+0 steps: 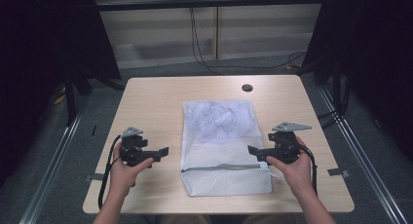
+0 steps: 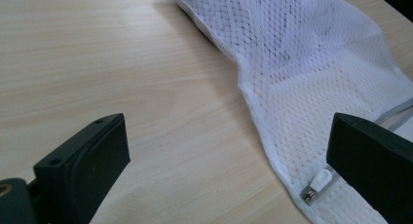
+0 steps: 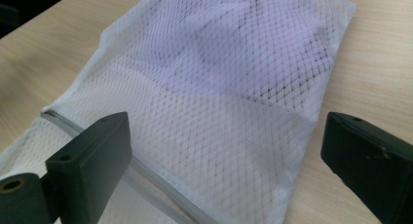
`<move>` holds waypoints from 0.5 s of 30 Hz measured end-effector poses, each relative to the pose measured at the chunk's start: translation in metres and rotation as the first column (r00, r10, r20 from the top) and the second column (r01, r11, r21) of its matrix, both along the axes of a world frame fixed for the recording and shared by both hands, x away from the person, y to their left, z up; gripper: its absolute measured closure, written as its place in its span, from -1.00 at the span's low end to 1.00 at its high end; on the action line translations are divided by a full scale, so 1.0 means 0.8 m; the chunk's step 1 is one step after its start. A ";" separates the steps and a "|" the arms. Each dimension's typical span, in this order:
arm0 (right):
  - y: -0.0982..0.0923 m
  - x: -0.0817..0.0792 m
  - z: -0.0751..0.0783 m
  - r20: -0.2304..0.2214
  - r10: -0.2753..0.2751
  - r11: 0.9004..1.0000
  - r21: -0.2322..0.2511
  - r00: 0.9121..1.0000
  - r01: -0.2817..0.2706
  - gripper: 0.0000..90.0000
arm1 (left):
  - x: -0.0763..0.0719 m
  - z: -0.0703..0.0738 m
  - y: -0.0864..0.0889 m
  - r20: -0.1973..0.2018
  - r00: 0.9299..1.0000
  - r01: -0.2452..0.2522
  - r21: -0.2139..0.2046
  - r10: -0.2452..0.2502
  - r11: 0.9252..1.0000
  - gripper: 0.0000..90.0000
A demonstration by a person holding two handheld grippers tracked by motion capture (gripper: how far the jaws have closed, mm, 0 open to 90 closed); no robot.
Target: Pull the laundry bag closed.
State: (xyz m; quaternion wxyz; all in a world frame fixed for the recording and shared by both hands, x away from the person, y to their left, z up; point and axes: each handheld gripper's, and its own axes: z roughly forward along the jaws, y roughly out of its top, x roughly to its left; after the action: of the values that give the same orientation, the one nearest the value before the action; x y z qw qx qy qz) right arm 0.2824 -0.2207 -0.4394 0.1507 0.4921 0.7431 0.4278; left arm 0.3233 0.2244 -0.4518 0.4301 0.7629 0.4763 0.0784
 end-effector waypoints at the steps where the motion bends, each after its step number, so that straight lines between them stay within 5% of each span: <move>1: 0.002 0.001 0.001 -0.001 0.002 1.000 0.001 1.000 -0.002 -0.90 | -0.002 -0.001 0.000 0.002 1.000 -0.004 0.007 0.004 1.000 -0.95; 8: 0.019 0.003 0.006 0.004 0.018 1.000 -0.003 1.000 -0.018 -0.90 | -0.003 -0.011 0.003 -0.022 1.000 0.010 0.054 -0.009 0.998 -0.95; 15: 0.036 0.009 0.004 0.011 0.035 0.999 -0.017 0.999 -0.035 -0.89 | -0.007 -0.003 -0.001 -0.008 0.999 0.037 0.038 -0.037 0.999 -0.94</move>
State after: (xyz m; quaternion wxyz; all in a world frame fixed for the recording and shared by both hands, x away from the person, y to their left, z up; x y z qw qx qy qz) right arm 0.2892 -0.1916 -0.4364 0.1516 0.4751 0.7544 0.4268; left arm 0.3174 0.2238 -0.4543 0.4150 0.7800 0.4620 0.0768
